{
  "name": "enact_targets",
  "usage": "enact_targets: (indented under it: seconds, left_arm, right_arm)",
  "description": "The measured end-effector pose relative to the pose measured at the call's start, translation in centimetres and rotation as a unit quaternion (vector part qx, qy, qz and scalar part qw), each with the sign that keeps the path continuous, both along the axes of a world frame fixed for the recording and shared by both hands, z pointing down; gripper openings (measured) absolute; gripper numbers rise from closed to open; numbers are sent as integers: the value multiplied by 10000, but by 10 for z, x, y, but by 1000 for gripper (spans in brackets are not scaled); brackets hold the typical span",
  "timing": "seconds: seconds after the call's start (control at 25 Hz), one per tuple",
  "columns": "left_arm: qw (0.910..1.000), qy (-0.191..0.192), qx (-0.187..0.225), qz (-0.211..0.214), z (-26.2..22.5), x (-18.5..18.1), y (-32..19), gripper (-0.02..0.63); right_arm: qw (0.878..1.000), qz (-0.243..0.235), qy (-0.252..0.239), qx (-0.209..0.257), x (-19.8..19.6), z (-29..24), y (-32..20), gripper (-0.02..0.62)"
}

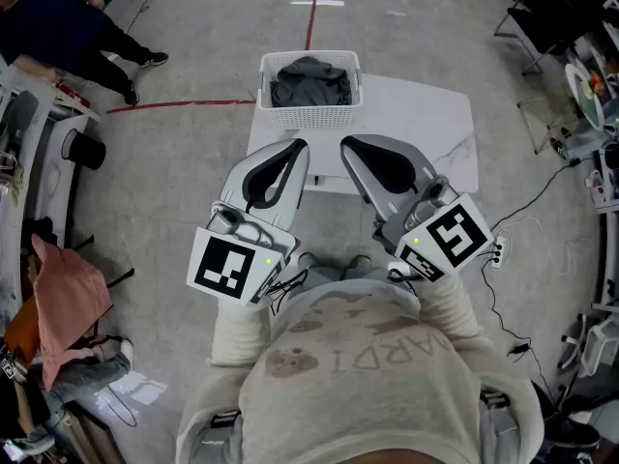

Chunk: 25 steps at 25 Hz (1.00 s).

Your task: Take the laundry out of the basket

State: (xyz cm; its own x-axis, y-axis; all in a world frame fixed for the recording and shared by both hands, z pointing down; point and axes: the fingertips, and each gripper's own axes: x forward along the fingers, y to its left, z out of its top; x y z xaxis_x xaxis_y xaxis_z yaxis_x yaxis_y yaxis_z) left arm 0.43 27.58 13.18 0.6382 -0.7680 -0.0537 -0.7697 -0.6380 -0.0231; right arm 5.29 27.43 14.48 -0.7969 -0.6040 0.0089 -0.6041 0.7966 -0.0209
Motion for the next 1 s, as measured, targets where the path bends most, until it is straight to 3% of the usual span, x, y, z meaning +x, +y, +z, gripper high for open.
enact_targets:
  seconds: [0.6,0.8,1.0]
  left_arm:
    - [9998,-13,142,164,-4,-35,-7,1]
    - [9997,9,144,177,-2,-55,-12,1]
    - [9996,131,114,205,3,-66,-18,0]
  right_arm:
    - [9997,180,-6,157,-34,-7,-9,26]
    - [9991,349,-228,86,-42,-7,-15,28]
    - [9994,332,25,-14,-48,2,-19,28]
